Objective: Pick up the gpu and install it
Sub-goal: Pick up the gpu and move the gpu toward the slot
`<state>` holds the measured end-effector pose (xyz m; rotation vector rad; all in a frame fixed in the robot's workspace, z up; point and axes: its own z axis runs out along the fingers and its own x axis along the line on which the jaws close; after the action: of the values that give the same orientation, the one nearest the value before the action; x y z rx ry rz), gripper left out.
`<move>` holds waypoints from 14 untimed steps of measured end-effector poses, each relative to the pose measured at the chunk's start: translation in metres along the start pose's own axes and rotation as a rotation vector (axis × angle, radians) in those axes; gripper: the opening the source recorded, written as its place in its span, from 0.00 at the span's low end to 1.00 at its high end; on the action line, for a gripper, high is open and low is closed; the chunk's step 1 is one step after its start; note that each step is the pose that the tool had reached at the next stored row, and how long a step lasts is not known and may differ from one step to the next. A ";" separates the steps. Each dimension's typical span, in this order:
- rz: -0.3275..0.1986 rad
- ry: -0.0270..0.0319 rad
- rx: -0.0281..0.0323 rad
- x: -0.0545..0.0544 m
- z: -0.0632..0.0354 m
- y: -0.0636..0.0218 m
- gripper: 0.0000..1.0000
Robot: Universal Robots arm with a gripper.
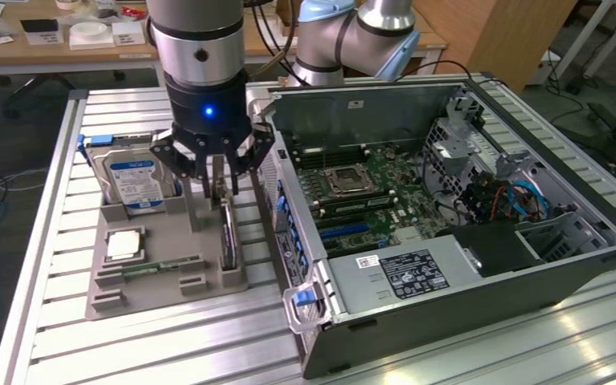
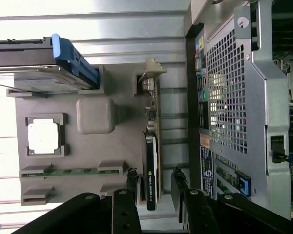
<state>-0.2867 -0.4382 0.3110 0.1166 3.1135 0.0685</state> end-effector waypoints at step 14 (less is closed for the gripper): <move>0.000 0.0001 0.0002 0.001 0.0106 -0.0005 0.42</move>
<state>-0.2876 -0.4382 0.3003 0.1166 3.1136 0.0682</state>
